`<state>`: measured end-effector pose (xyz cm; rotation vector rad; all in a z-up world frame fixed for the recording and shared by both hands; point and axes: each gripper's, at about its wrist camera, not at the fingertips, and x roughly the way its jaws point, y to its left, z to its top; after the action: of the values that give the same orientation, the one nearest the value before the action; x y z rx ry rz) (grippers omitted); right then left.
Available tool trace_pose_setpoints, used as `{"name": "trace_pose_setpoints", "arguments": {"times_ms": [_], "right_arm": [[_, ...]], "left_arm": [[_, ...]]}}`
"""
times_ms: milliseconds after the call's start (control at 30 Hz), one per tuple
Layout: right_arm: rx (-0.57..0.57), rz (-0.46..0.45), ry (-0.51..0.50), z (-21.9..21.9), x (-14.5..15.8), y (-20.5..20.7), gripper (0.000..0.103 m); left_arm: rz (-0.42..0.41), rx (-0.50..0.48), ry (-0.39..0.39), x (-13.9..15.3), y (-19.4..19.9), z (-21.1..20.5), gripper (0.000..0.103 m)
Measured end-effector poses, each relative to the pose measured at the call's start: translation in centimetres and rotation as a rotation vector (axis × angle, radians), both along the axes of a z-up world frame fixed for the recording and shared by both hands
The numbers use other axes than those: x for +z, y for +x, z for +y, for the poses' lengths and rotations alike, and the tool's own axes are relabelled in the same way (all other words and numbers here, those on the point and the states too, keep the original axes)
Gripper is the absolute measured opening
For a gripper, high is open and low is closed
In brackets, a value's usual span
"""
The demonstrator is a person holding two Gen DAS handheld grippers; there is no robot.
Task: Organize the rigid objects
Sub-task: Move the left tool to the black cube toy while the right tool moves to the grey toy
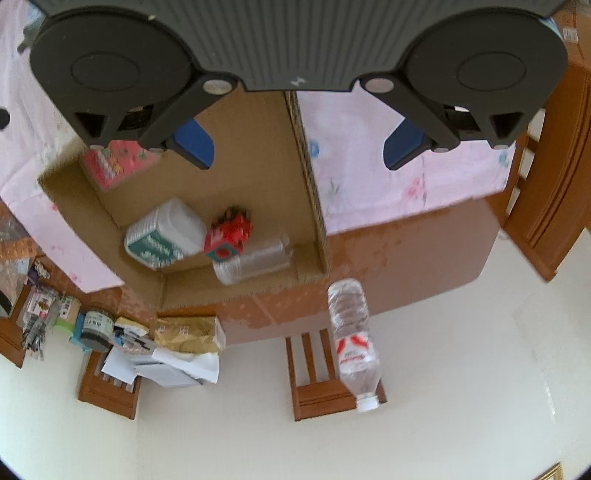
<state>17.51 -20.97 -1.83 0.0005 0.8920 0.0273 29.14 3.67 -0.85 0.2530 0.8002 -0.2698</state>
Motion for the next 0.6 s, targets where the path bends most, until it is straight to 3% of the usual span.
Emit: {"name": "trace_pose_setpoints", "arguments": {"times_ms": [267,400,600], "right_arm": [[-0.02,0.007,0.001,-0.1,-0.3,-1.5,0.103],[-0.027,0.013,0.0,0.0,-0.3,-1.8,0.103],[-0.033,0.013,-0.002,0.3,-0.2,-2.1,0.103]], "left_arm": [[0.1,0.05,-0.051,-2.9,-3.5,1.2,0.098],[0.102,0.089,0.0,-4.2,-4.3,1.2,0.098],[0.119,0.156,-0.041,-4.3,-5.2,3.4,0.098]]}}
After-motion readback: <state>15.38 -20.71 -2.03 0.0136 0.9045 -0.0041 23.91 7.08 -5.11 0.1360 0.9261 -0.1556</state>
